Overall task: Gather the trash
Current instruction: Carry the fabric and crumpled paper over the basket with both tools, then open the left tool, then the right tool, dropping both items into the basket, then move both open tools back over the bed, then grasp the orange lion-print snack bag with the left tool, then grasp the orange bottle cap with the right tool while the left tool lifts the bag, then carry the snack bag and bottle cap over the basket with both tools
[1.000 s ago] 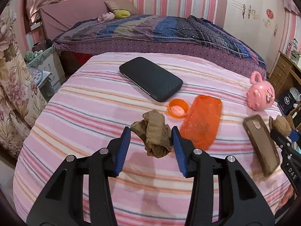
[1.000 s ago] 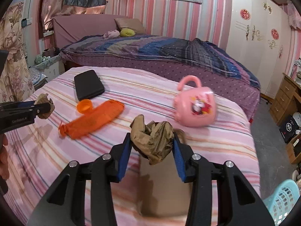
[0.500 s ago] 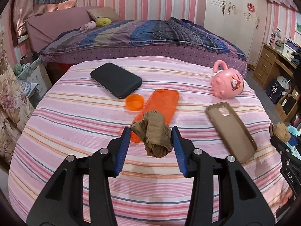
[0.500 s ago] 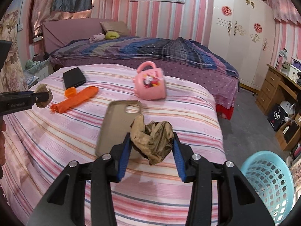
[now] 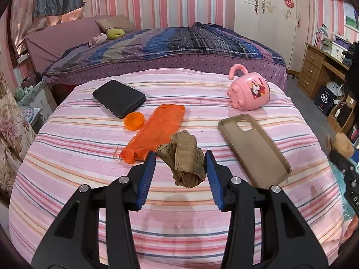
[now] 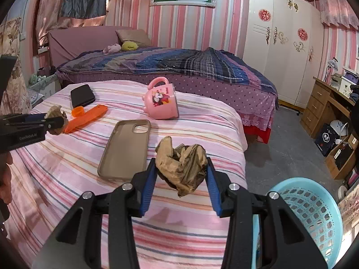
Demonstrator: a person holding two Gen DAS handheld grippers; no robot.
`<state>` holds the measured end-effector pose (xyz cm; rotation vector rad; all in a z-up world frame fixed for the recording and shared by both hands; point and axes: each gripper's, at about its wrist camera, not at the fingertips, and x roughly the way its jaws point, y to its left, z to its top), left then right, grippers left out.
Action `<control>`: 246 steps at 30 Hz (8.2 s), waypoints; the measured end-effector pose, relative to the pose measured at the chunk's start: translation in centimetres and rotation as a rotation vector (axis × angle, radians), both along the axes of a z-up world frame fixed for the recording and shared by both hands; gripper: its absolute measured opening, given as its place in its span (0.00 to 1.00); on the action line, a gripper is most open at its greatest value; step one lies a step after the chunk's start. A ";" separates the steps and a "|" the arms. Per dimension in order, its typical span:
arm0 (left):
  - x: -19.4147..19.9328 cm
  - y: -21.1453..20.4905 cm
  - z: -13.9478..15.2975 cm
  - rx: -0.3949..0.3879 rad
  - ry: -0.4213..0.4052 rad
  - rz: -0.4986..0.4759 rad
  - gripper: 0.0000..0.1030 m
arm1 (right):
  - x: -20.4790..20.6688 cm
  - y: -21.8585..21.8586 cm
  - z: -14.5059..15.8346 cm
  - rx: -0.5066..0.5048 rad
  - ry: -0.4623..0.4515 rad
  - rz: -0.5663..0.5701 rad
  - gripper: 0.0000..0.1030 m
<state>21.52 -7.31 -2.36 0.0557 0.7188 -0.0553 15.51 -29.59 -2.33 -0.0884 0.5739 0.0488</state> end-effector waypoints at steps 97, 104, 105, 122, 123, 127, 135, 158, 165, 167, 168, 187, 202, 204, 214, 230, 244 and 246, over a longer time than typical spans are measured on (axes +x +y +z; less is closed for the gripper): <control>-0.6 -6.6 1.6 -0.001 -0.061 -0.034 0.95 | -2.7 -15.3 -0.2 0.040 -0.032 -0.352 0.94; 2.4 0.3 -0.6 0.026 -0.005 0.066 0.95 | -0.9 -11.8 -0.8 0.025 -0.007 -0.305 0.94; 2.7 1.0 -0.9 0.027 0.006 0.074 0.95 | -0.6 -11.1 -1.0 0.031 -0.003 -0.292 0.94; 10.1 4.9 -4.5 0.021 0.144 0.050 0.87 | 4.1 -3.3 -1.9 -0.002 0.040 -0.171 0.94; 10.4 4.9 -4.8 0.028 0.154 0.043 0.82 | 4.3 -3.0 -1.8 -0.004 0.038 -0.167 0.94; 11.6 5.2 -5.8 0.005 0.204 0.006 0.74 | 5.2 -2.1 -1.7 -0.009 0.031 -0.158 0.94; 11.0 5.4 -5.6 0.000 0.194 -0.083 0.37 | 6.5 0.6 -1.6 -0.014 0.041 -0.120 0.94; 9.3 21.4 -3.1 -0.098 0.179 0.226 0.07 | 16.1 21.1 -2.4 0.013 0.117 0.184 0.94; 9.4 23.8 -3.3 -0.082 0.185 0.320 0.07 | 19.0 26.5 -3.6 -0.040 0.176 0.282 0.93; 9.4 24.4 -3.4 -0.104 0.186 0.333 0.07 | 19.6 27.6 -4.0 -0.066 0.199 0.305 0.78; 9.4 24.5 -3.4 -0.108 0.187 0.335 0.07 | 19.9 28.1 -4.2 -0.075 0.219 0.322 0.73; 6.9 18.8 -1.4 -0.105 0.145 0.230 0.07 | 14.1 23.1 -1.4 -0.052 0.108 0.280 0.39; 2.4 5.7 -0.6 -0.054 0.118 -0.008 0.07 | 2.4 7.8 0.3 -0.072 0.083 0.020 0.39; 2.1 4.1 -0.8 -0.049 0.119 -0.034 0.07 | 1.4 6.2 0.2 -0.056 0.080 -0.008 0.39; 0.9 -0.2 -1.3 -0.003 0.114 -0.058 0.07 | -0.6 0.6 -0.5 -0.003 0.038 -0.028 0.39; -2.2 -8.9 1.0 0.030 -0.002 -0.144 0.07 | -4.0 -6.5 1.6 0.032 -0.015 -0.126 0.39; -8.1 -25.0 0.0 -0.032 -0.021 -0.439 0.08 | -8.8 -18.6 1.1 0.000 0.005 -0.330 0.39; -8.6 -26.7 -0.5 -0.028 -0.030 -0.467 0.08 | -9.5 -20.0 0.9 0.003 0.005 -0.348 0.39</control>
